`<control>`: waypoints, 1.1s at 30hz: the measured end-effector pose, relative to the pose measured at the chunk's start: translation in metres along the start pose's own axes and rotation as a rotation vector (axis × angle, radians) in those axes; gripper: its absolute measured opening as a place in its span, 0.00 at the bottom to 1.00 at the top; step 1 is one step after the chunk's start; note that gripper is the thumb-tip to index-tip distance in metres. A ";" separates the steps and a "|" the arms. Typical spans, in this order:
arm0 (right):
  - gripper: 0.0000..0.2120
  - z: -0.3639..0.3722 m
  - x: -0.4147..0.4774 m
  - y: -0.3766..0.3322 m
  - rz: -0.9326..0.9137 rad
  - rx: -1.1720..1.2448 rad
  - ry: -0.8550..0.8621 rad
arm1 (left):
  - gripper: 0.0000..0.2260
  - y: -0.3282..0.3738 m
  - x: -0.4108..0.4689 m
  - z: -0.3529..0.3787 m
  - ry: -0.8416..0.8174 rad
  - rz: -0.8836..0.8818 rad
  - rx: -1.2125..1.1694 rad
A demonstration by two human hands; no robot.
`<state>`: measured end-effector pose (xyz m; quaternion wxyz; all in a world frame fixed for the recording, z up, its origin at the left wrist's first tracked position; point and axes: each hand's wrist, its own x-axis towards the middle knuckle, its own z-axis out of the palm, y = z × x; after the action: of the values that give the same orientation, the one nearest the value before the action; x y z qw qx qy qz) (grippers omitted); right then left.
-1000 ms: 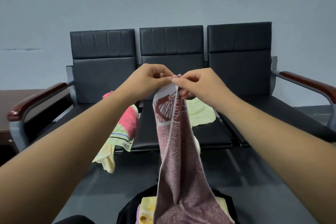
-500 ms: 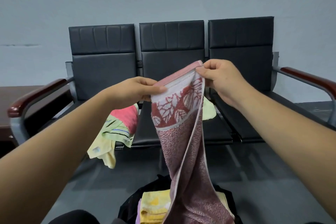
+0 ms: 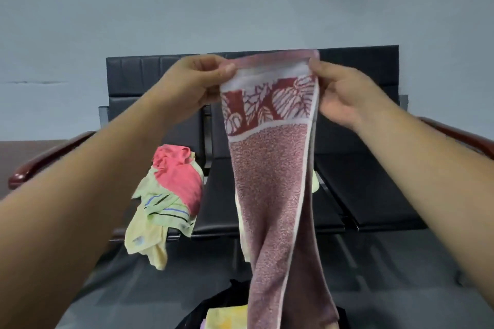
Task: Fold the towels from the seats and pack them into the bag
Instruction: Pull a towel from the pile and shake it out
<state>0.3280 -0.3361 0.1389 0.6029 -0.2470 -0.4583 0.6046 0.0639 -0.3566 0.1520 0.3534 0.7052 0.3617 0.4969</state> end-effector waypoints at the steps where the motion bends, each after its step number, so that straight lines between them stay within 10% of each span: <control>1: 0.10 0.004 0.000 -0.010 0.021 0.073 -0.068 | 0.05 0.010 0.002 -0.002 -0.043 0.000 -0.096; 7: 0.10 -0.003 0.009 0.016 0.002 -0.565 0.235 | 0.03 -0.008 0.004 -0.004 0.135 -0.015 0.339; 20: 0.13 -0.012 0.000 0.033 0.052 -0.243 0.042 | 0.06 -0.042 0.002 0.006 0.353 0.003 0.131; 26: 0.08 0.008 0.004 0.032 0.008 -0.034 0.037 | 0.14 -0.077 -0.027 0.022 -0.151 -0.206 0.032; 33: 0.12 -0.005 0.016 0.044 0.166 -0.081 0.258 | 0.16 -0.153 -0.070 0.053 -0.217 -0.356 -0.493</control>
<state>0.3080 -0.3133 0.1025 0.5942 -0.3838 -0.3793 0.5965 0.0731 -0.3495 -0.0242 0.6315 0.5728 0.3083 0.4220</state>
